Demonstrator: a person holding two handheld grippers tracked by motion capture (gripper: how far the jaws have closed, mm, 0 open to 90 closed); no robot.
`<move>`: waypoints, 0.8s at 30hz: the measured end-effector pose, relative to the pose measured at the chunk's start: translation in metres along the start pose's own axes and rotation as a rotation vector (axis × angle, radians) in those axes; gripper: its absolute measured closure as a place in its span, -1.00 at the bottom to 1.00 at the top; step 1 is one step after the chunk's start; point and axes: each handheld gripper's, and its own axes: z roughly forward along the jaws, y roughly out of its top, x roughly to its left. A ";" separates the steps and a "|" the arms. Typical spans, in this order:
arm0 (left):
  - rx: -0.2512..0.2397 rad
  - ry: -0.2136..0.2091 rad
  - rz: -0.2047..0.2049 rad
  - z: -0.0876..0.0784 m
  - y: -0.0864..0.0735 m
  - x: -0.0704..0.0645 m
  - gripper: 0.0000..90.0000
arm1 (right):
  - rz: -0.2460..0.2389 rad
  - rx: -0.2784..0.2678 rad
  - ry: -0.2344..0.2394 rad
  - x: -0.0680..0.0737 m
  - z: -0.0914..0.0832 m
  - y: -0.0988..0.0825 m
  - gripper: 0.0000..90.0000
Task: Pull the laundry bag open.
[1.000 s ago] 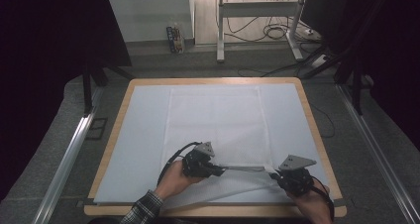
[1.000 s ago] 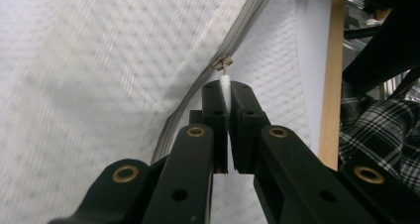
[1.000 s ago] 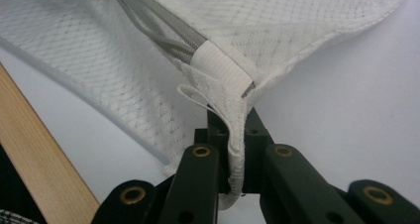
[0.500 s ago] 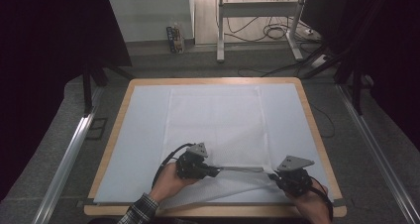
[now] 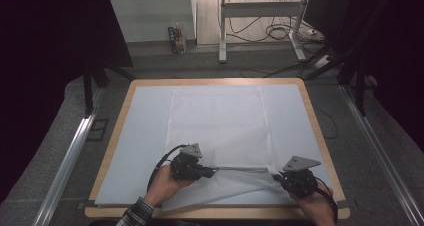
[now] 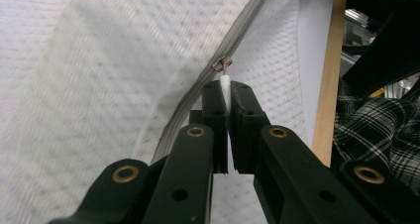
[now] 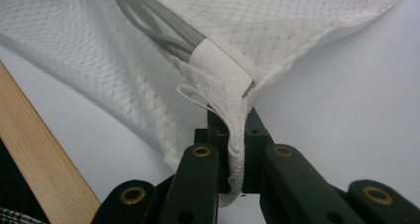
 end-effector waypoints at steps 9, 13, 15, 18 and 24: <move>-0.007 0.015 -0.022 -0.014 -0.011 0.001 0.94 | 0.013 -0.008 0.005 -0.002 -0.001 -0.001 0.92; -0.007 0.023 -0.027 -0.021 -0.016 0.002 0.94 | 0.015 -0.007 0.007 -0.002 -0.002 -0.001 0.92; -0.008 0.031 -0.030 -0.023 -0.018 0.002 0.94 | 0.015 -0.010 0.003 -0.002 -0.003 -0.001 0.92; -0.014 0.039 -0.043 -0.027 -0.022 0.003 0.94 | 0.015 -0.013 -0.001 -0.003 -0.003 -0.002 0.92; -0.014 0.048 -0.051 -0.034 -0.028 0.005 0.94 | 0.014 -0.015 -0.003 -0.004 -0.005 -0.003 0.92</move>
